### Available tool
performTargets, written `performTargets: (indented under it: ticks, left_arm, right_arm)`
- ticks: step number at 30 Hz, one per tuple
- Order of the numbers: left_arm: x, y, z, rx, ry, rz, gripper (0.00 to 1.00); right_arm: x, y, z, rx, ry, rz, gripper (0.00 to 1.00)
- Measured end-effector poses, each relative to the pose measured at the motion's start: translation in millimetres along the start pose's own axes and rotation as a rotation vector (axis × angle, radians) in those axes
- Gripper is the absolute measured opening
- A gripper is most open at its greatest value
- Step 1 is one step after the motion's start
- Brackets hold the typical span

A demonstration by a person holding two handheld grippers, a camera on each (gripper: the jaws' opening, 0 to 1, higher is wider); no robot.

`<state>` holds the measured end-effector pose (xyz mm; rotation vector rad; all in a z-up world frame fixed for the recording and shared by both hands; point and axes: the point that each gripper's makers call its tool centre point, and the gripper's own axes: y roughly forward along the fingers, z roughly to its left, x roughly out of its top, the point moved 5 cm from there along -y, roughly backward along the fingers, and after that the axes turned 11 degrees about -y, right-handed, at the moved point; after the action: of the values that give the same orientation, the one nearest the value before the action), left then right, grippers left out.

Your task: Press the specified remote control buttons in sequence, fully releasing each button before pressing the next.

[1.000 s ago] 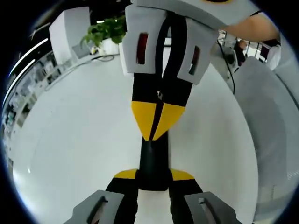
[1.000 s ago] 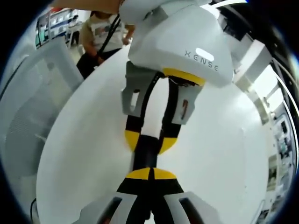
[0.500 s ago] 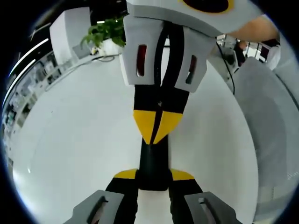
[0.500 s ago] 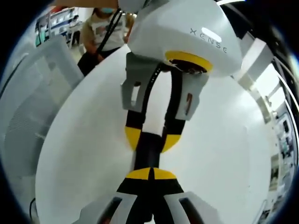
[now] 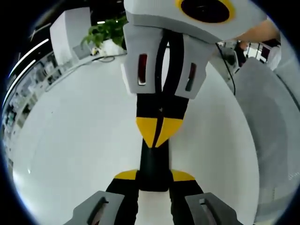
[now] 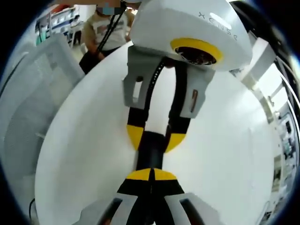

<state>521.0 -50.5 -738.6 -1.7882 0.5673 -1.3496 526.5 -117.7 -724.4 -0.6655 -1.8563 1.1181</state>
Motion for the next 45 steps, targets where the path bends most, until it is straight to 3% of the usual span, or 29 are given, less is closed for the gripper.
performTargets:
  ticks: [17,23,45]
  left_arm:
    - [-0.7,0.3,0.6,-0.002,0.0,-0.007,0.24]
    - [-0.4,0.4,0.7,-0.003,0.003,-0.005,0.24]
    - [-0.2,-0.3,-0.2,-0.001,-0.006,-0.009,0.24]
  right_arm:
    - [-1.6,3.3,-1.1,0.027,0.061,0.012,0.0]
    - [1.4,4.3,0.9,0.03,0.001,0.063,0.0]
    - [-0.3,3.3,0.5,0.021,0.024,0.047,0.0]
